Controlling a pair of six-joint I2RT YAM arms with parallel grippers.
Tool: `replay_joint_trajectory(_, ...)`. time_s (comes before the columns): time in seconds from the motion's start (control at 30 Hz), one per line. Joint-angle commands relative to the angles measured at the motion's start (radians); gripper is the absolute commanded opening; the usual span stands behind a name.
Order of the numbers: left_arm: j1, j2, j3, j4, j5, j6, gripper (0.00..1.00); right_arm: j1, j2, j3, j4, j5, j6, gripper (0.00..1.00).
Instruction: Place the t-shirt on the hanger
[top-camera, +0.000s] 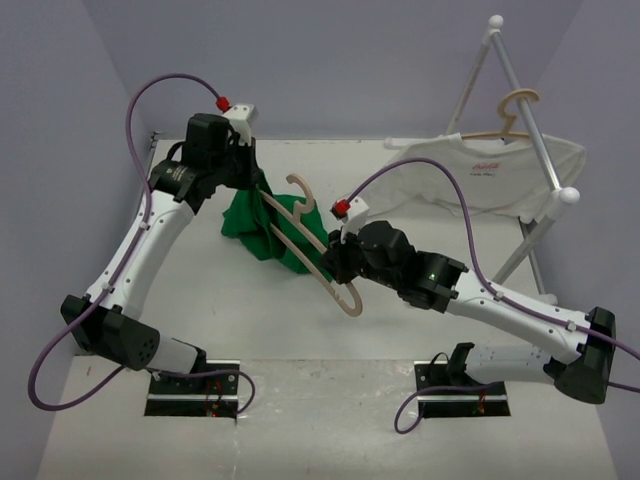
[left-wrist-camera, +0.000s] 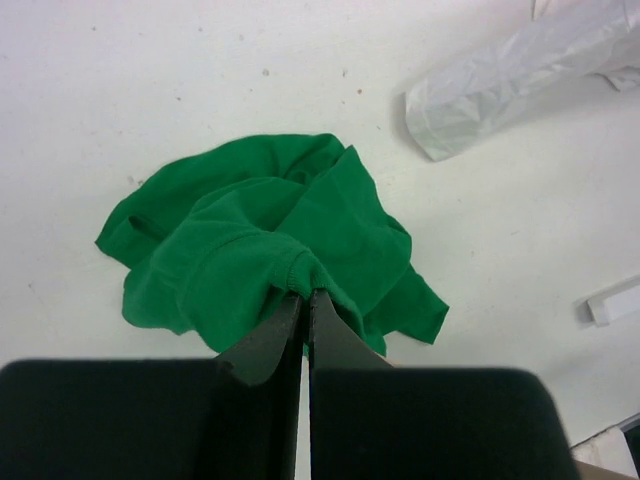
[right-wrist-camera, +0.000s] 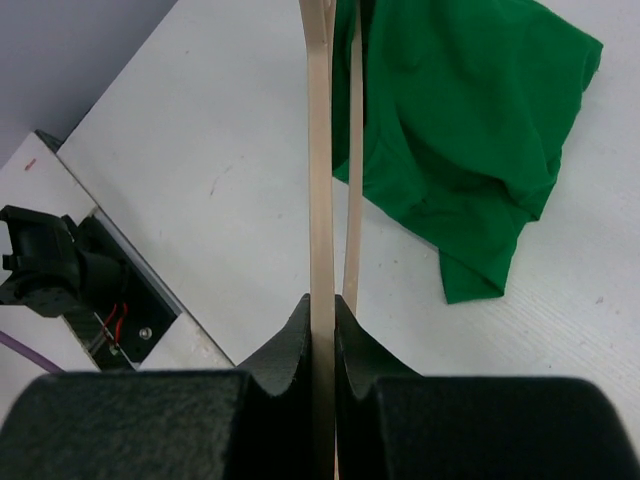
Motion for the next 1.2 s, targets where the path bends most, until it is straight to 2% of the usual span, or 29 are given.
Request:
replay_joint_trajectory(0.0,-0.063,-0.044,0.046,0.012,0.066,0.008,0.0,-0.003,-0.008,0.025,0.157,-0.043,-0.066,0.0)
replay_joint_trajectory(0.17,-0.124,-0.097,0.066,-0.012,0.154,0.052,0.0,-0.037,0.025,0.083,0.278,-0.095,-0.172,0.0)
replay_joint_trajectory(0.3,-0.134,-0.136,0.099,-0.058,0.234,0.098,0.0,-0.061,-0.004,0.052,0.464,-0.105,-0.214,0.0)
replay_joint_trajectory(0.43,-0.149,-0.15,0.136,-0.086,0.288,0.12,0.0,-0.062,-0.019,0.003,0.572,-0.104,-0.202,0.0)
replay_joint_trajectory(0.5,-0.168,-0.148,0.16,-0.108,0.285,0.135,0.0,-0.064,-0.044,-0.074,0.67,-0.023,-0.154,0.0)
replay_joint_trajectory(0.67,-0.183,-0.127,0.205,-0.152,0.176,0.136,0.0,-0.059,-0.088,-0.226,0.769,0.297,0.033,0.0)
replay_joint_trajectory(0.8,-0.183,-0.113,0.23,-0.148,0.064,0.106,0.0,-0.03,-0.087,-0.226,0.628,0.532,0.137,0.0)
replay_joint_trajectory(0.9,-0.183,-0.092,0.256,-0.142,0.006,0.099,0.0,0.014,-0.066,-0.162,0.492,0.564,0.139,0.0)
replay_joint_trajectory(0.97,-0.183,-0.076,0.271,-0.142,0.002,0.102,0.0,0.019,-0.07,-0.164,0.483,0.478,0.111,0.0)
replay_joint_trajectory(1.0,-0.183,-0.063,0.282,-0.137,-0.006,0.099,0.0,0.021,-0.086,-0.16,0.449,0.352,0.119,0.0)
replay_joint_trajectory(1.03,-0.183,-0.056,0.282,-0.132,-0.012,0.099,0.0,0.019,-0.086,-0.155,0.429,0.349,0.12,0.0)
replay_joint_trajectory(1.1,-0.184,-0.046,0.283,-0.121,-0.021,0.093,0.0,0.021,-0.1,-0.135,0.373,0.237,0.12,0.0)
replay_joint_trajectory(1.17,-0.185,-0.035,0.28,-0.113,0.058,0.096,0.0,0.02,-0.132,-0.161,0.395,0.187,0.125,0.0)
